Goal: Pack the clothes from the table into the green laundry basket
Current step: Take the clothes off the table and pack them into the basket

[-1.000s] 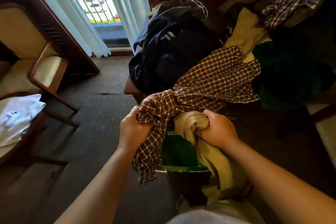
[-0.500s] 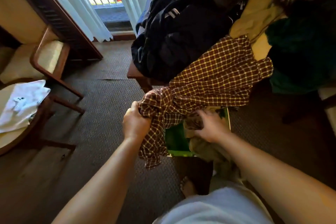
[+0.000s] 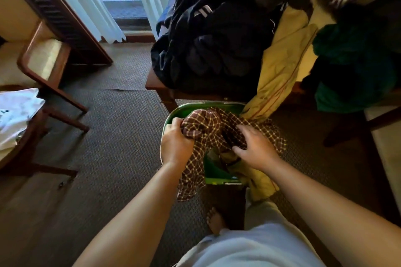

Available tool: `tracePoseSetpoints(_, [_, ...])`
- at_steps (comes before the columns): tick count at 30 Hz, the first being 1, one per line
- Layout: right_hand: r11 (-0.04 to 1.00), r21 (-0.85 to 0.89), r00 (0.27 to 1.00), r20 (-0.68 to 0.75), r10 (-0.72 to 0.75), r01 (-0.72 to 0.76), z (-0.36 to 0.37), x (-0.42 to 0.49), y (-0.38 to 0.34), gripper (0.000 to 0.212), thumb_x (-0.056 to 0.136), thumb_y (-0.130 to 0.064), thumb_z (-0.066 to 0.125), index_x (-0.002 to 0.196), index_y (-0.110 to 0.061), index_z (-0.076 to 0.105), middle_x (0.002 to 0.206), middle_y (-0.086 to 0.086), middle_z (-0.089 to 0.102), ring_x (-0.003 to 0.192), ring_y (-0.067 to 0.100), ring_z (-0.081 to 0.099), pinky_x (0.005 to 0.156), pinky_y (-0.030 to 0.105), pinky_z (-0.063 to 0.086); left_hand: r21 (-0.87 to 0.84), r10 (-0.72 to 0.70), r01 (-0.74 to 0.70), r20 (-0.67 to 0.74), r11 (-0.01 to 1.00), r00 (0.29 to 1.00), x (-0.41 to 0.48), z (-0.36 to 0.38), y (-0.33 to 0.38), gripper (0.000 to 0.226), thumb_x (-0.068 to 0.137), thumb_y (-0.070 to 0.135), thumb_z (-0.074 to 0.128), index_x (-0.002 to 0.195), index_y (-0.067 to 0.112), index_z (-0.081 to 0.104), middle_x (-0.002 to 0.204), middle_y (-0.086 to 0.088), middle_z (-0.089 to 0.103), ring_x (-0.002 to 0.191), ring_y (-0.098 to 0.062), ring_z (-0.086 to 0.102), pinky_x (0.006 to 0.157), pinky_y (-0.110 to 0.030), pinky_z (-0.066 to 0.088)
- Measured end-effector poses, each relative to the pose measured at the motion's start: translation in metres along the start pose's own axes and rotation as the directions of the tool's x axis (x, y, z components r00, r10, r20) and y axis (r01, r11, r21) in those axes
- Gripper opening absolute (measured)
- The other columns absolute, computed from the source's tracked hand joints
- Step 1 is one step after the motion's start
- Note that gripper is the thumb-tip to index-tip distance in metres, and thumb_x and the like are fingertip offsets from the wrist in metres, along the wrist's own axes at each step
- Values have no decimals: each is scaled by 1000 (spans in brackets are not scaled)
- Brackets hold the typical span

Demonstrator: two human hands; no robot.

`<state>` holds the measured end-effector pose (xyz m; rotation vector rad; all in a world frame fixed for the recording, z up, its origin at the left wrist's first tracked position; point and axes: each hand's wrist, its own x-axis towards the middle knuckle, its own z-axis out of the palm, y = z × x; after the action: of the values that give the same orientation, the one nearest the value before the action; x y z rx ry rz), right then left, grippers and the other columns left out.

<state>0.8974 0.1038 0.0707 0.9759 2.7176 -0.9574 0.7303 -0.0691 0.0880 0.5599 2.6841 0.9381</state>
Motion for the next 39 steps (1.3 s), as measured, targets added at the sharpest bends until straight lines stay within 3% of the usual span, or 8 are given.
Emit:
tracePoseSetpoints(3, [1000,20,999,36,-18,17,-1,-2,3,77,94,-38,66,158,-18,28,163,1,30,149,18,27,122,37,28,-60,-26,25,-12,998,1000,10,2,7,43,89,27,76,126,26,54,119,-2,53,98,-22,62,87,-41,59])
tracePoseSetpoints(6, [999,41,999,31,-20,19,1,-5,6,76,95,-37,64,158,-16,27,163,2,29,150,17,26,122,33,24,-124,67,-52,119,991,991,16,6,12,71,87,22,79,150,20,46,145,0,48,125,-16,54,106,-30,46])
tracePoseSetpoints(9, [997,75,1000,30,-9,7,1,-5,12,75,94,-35,65,157,-15,28,162,3,32,149,17,28,122,36,27,-73,120,-108,197,992,973,13,13,20,71,94,18,73,157,20,39,156,1,46,140,-16,48,112,-25,37])
tracePoseSetpoints(13, [995,87,999,5,36,-37,-6,-8,18,71,95,-33,64,155,-14,33,159,2,37,147,18,32,119,31,27,-46,140,-133,276,990,951,7,28,28,63,99,14,65,156,22,40,157,1,46,131,-13,51,103,-21,35])
tracePoseSetpoints(22, [981,148,992,-17,129,-125,-26,-16,46,61,96,-29,65,151,-21,41,149,1,49,136,20,46,105,27,35,-47,140,-133,424,990,895,0,73,55,61,100,15,61,157,25,39,157,-4,46,138,-25,51,108,-38,48])
tracePoseSetpoints(29, [964,205,983,-37,179,-168,-38,-2,73,49,95,-26,66,141,-16,53,134,1,58,126,16,53,99,21,35,-55,114,-99,457,994,882,-4,108,67,56,100,15,59,152,28,44,143,-5,56,125,-26,60,100,-41,55])
tracePoseSetpoints(33, [930,253,963,32,268,-267,-46,24,99,44,97,-29,62,139,-20,52,124,-3,63,110,17,61,92,34,52,-42,56,-41,478,998,876,-4,131,75,59,101,14,57,156,28,39,139,-6,57,120,-26,61,96,-40,55])
tracePoseSetpoints(39, [962,7,945,185,268,-274,-36,89,156,66,97,-50,57,153,-22,36,144,10,52,127,30,54,100,46,50,-62,-81,122,451,991,889,0,181,85,52,101,20,57,150,26,44,132,-6,65,115,-28,65,91,-47,58])
